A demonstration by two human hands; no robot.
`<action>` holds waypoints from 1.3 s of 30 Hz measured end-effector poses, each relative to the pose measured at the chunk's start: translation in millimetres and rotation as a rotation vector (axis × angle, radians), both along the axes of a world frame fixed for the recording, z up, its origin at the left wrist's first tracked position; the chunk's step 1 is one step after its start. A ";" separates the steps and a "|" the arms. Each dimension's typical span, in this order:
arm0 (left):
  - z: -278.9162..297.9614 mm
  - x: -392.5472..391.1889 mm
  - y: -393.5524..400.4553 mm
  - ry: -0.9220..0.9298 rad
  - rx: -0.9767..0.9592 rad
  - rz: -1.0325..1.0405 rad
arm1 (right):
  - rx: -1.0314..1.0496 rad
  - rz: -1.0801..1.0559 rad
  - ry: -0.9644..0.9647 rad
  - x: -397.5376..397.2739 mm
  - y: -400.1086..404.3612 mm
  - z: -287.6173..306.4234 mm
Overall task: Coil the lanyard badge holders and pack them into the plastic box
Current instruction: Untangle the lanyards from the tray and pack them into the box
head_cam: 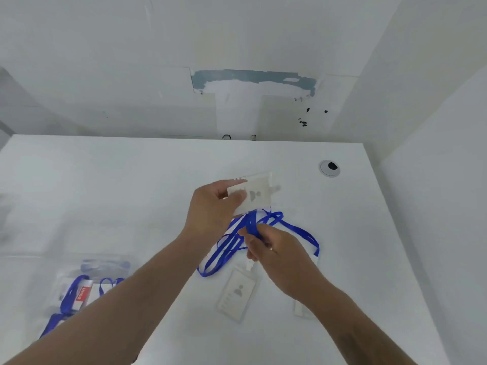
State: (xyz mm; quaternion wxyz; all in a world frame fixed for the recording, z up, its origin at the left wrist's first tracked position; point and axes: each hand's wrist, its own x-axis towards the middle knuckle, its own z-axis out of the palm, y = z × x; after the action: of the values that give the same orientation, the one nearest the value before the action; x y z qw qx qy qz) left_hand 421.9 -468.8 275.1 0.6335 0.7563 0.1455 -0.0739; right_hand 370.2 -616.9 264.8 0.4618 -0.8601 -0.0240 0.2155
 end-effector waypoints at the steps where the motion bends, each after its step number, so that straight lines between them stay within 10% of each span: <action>1: -0.1 1.5 4.4 -0.057 0.107 -0.056 | -0.022 0.031 -0.044 4.1 -1.9 7.9; 7: 11.2 -0.6 33.3 0.054 0.279 -0.437 | -0.063 0.020 -0.249 49.7 -24.4 46.0; 16: 33.0 -14.3 54.5 0.321 -0.653 -0.134 | 0.138 -0.145 0.102 39.7 -2.0 10.0; 21: 20.1 -9.1 69.4 0.159 -0.180 0.145 | 0.064 0.144 0.045 3.0 23.7 15.8; 26: 16.8 -20.6 94.2 0.067 0.141 -0.129 | -0.046 0.178 -0.203 17.0 34.4 55.4; 34: 42.1 -49.9 135.9 0.304 -0.512 -0.231 | 0.281 -0.178 0.028 42.3 61.3 40.7; 39: 35.7 -58.4 162.3 0.265 -0.468 0.079 | 0.112 0.046 0.087 -14.6 109.7 27.7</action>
State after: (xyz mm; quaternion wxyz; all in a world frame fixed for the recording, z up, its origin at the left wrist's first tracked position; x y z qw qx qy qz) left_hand 363.4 -306.5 310.8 0.7689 0.5669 0.2354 -0.1790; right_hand 355.7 -507.2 292.5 0.5048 -0.8219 -0.0358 0.2615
